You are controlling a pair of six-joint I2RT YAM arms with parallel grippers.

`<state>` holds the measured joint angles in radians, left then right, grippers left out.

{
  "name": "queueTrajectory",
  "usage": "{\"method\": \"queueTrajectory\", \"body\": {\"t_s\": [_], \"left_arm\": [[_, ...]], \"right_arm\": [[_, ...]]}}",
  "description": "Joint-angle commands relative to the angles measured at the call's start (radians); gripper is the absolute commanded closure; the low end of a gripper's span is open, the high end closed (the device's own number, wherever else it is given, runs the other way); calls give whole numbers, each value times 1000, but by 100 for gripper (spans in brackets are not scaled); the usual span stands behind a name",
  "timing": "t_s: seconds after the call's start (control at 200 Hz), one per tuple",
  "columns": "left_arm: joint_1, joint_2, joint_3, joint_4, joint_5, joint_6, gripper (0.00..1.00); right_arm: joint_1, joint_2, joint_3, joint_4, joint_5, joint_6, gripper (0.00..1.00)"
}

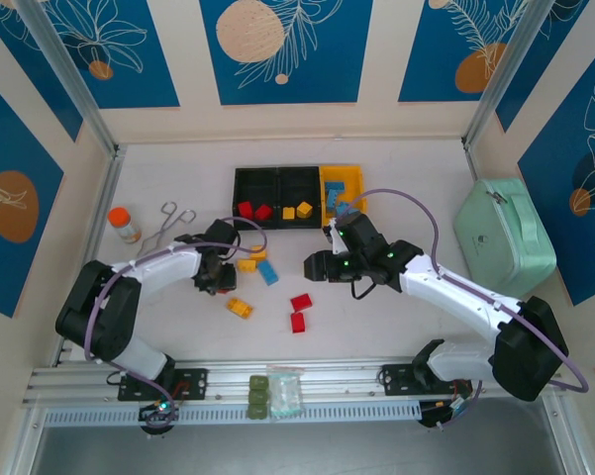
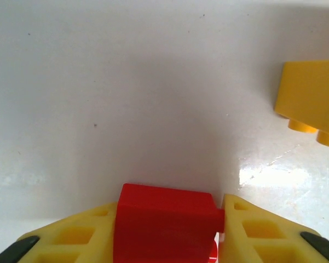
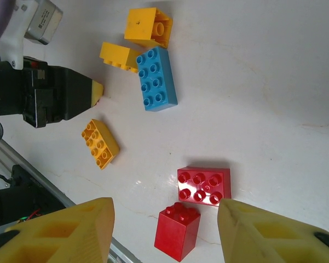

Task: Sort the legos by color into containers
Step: Pick up the lego from the center of the table, then place the lego in the container.

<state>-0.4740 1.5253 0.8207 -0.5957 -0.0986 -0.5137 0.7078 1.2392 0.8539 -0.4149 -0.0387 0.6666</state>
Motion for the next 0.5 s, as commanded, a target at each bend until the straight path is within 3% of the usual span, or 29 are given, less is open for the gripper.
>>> {"method": "queueTrajectory", "body": {"t_s": [0.0, 0.23, 0.495], "left_arm": [[9, -36, 62, -39, 9, 20, 63], [9, -10, 220, -64, 29, 33, 64], [9, 149, 481, -85, 33, 75, 64]], "right_arm": [[10, -1, -1, 8, -20, 14, 48], [10, -21, -17, 9, -10, 18, 48], [17, -66, -68, 23, 2, 51, 48]]}}
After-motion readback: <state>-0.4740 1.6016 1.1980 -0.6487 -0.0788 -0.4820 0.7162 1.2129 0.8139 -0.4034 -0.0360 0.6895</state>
